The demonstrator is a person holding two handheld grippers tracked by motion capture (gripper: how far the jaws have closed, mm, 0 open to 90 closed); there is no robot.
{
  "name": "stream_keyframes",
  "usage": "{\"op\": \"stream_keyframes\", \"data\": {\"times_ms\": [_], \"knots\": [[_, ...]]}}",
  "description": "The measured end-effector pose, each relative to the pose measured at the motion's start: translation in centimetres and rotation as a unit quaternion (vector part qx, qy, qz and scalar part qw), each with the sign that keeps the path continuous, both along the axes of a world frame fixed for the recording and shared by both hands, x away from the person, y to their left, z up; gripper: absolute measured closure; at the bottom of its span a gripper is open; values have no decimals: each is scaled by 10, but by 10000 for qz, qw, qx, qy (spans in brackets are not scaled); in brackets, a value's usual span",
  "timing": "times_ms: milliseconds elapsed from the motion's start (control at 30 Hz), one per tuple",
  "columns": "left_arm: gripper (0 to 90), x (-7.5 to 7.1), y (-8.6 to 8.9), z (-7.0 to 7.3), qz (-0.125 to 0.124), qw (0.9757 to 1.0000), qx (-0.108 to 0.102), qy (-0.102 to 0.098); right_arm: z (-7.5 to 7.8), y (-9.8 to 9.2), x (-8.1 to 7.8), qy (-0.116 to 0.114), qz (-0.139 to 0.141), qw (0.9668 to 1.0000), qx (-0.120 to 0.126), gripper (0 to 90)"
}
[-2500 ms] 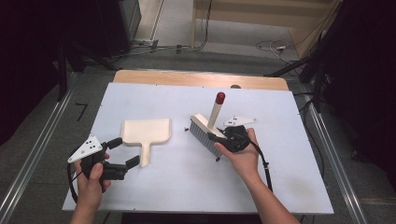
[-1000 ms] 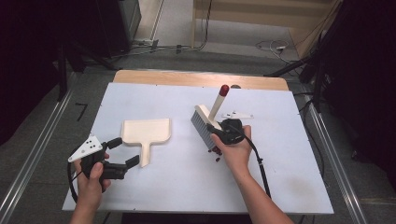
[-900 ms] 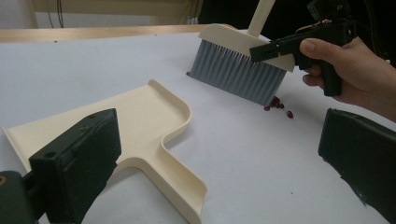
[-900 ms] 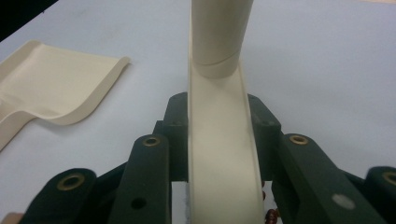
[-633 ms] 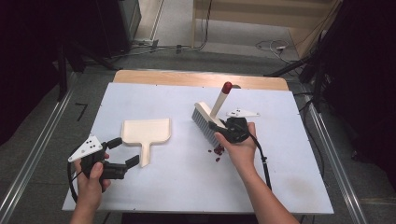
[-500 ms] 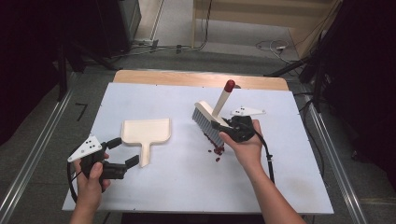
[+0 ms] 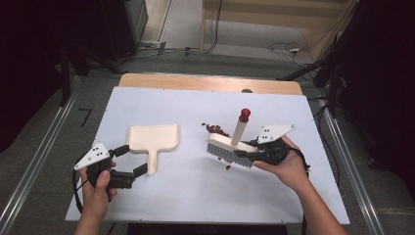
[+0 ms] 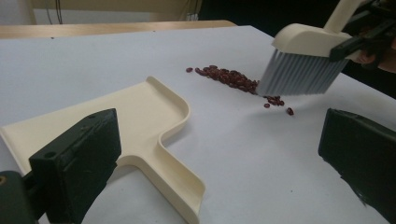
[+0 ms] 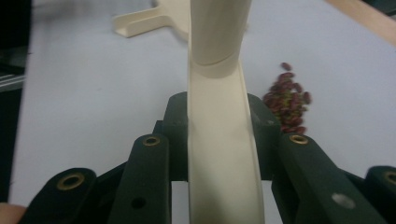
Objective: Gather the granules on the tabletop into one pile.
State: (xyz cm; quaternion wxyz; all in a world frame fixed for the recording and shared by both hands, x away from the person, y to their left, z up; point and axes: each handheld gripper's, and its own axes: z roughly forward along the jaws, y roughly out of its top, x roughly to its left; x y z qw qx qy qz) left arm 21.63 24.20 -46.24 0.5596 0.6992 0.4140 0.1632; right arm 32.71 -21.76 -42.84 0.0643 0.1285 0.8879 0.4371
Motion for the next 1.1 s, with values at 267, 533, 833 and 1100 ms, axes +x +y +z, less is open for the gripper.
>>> {"op": "stream_keyframes", "data": {"times_ms": [267,533,833,1100], "knots": [[0,0,1,0,-2,10000,-2,-5,-24,11,-2,212,479,9983,-273,658],[0,0,3,0,17,10000,-13,-9,-32,13,20,-58,391,9991,-157,658],[0,0,1,0,-2,10000,9,0,-34,10,41,-63,124,9999,-75,657],[0,0,1,-1,0,10000,10,10,-34,11,51,-114,31,9999,-78,657]]}}
